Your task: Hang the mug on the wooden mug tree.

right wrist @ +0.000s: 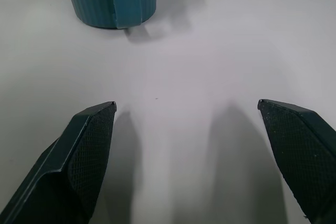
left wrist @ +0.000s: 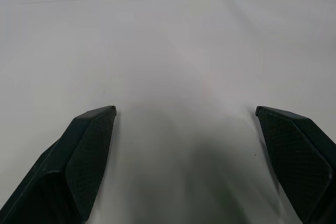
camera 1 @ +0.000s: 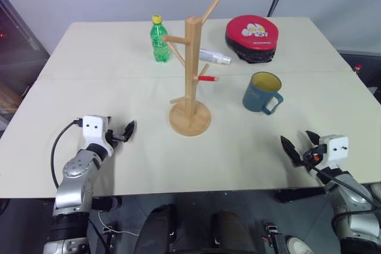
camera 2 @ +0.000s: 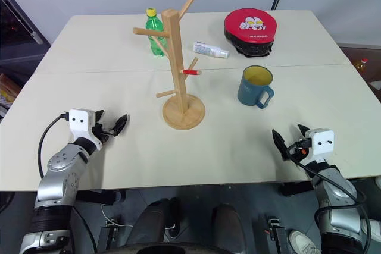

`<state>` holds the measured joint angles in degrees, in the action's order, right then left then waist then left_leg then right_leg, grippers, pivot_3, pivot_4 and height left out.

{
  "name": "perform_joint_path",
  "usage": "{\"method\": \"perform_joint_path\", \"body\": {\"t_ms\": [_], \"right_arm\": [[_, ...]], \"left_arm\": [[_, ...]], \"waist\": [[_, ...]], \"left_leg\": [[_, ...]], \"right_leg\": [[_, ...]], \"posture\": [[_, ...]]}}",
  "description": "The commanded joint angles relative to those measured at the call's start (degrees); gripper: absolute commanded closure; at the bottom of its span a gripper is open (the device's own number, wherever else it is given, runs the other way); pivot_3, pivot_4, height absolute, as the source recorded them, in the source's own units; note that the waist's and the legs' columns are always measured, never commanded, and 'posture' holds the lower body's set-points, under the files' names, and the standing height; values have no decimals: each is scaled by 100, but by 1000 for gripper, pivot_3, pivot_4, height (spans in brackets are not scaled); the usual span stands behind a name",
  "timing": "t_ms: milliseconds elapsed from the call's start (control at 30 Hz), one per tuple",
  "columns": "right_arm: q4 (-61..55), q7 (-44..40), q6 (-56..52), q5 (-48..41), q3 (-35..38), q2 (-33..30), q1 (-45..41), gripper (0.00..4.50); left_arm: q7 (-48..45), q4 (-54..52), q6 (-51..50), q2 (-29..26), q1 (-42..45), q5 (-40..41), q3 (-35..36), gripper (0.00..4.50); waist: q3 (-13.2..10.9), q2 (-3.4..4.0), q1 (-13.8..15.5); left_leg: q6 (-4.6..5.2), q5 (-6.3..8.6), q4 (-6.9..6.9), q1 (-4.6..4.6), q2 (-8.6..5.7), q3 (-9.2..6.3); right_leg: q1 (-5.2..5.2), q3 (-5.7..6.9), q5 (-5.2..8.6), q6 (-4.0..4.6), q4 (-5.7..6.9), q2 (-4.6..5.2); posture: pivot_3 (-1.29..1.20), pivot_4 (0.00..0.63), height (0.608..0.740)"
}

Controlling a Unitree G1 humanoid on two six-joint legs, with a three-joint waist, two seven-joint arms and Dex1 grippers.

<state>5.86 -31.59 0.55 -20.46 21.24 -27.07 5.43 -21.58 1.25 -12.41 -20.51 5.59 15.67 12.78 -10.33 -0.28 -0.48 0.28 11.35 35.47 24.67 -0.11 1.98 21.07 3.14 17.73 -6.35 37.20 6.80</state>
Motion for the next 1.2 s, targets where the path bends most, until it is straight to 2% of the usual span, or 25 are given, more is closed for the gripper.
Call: {"method": "perform_joint_path", "body": {"t_ms": [33, 367, 500, 667, 767, 967, 1200], "right_arm": [[71, 6, 127, 20, 72, -12, -50, 21], [56, 17, 200, 25, 25, 18, -88, 21], [-85, 97, 152, 61, -64, 66, -121, 21], [-284, 181, 83, 104, -168, 102, -194, 21], [-488, 286, 146, 162, -227, 152, -224, 21], [-763, 785, 112, 377, -445, 438, -609, 21], [-853, 1527, 101, 968, -806, 835, -934, 21]], "left_arm": [[27, -17, -63, -13, -2, 8, 37, 0], [-277, -257, 11, -167, -217, 32, -34, 0], [-1230, -836, 159, -377, -560, 388, -280, 0], [-2344, -1825, -115, -786, -996, 942, -731, 0], [-2955, -2336, -288, -1106, -1000, 1082, -1214, 0], [-3083, -2550, -340, -994, -468, 974, -1883, 0], [-3044, -2545, -205, -849, -293, 900, -2075, 0]], "waist": [[0, 0, 0], [1, 1, -15], [1, 1, -17], [3, 5, -18], [3, 9, -17], [4, 13, -21], [3, 13, -11]], "left_leg": [[0, 0, 0, -1, 0, 0], [-1, 1, -4, -9, 0, 0], [-8, 5, -12, -9, 1, 1], [-17, 10, -22, -9, 3, 1], [-17, 11, -24, -8, 3, 1], [-10, 6, -24, -7, 2, 2], [0, 0, -27, -6, 1, 3]], "right_leg": [[-1, 0, 0, 0, 0, 0], [-7, -5, 0, 1, -1, 1], [-5, -8, 1, 4, -9, 4], [-1, -13, 8, 29, -21, 7], [1, -17, 10, 34, -23, 8], [2, -18, 16, 46, -25, 5], [3, -16, 7, 28, -23, 0]], "posture": [[0, 150, 740], [0, 150, 740], [0, 150, 740], [0, 150, 740], [0, 150, 740], [0, 150, 740], [0, 150, 740]]}}
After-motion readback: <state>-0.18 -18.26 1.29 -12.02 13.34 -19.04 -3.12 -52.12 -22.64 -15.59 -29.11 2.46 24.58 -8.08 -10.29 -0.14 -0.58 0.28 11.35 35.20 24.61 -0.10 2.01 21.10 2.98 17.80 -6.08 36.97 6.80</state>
